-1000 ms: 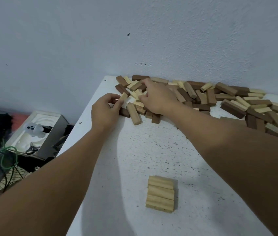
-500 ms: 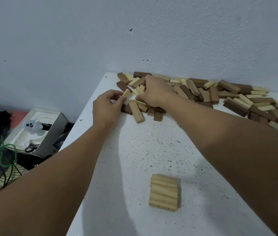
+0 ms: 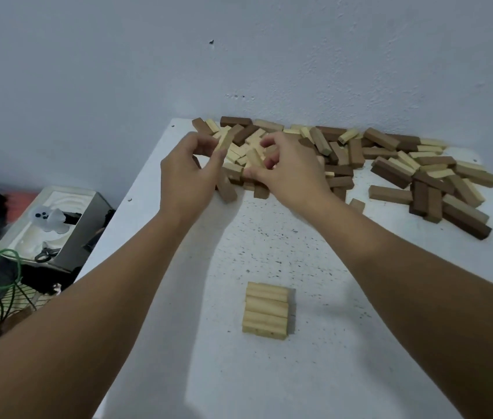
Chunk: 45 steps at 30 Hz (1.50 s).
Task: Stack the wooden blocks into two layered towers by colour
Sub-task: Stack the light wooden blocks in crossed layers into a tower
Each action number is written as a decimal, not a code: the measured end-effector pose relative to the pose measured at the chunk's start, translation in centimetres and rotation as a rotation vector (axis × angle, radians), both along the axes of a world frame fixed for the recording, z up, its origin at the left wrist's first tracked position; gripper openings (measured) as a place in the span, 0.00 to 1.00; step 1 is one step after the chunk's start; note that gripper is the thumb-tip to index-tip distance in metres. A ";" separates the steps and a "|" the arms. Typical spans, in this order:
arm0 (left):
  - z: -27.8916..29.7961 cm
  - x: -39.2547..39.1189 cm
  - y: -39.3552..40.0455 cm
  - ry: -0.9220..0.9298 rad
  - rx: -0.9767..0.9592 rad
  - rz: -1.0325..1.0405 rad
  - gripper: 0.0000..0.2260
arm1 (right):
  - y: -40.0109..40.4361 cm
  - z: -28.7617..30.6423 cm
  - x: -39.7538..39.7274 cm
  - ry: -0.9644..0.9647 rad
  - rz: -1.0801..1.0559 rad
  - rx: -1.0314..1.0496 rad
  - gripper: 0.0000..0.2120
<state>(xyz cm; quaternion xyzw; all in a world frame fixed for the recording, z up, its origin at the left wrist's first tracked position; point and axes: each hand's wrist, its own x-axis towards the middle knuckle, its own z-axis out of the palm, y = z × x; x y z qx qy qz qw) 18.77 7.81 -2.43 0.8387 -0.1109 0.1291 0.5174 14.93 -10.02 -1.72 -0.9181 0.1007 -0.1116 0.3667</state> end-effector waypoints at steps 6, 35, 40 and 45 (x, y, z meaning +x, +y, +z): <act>1.5 -4.7 -3.8 0.181 0.229 -0.208 0.04 | -2.2 -0.3 -5.8 0.056 -0.022 0.030 0.22; -0.8 -23.2 -10.4 0.372 0.423 -0.339 0.15 | -10.7 -3.1 -28.7 0.157 -0.088 0.326 0.24; -1.3 -23.3 -9.9 0.357 0.415 -0.369 0.14 | -9.9 -4.5 -29.5 0.010 -0.225 0.229 0.12; -1.7 -23.5 -9.4 0.432 0.268 -0.361 0.13 | -9.6 -4.6 -29.2 -0.042 -0.275 0.121 0.15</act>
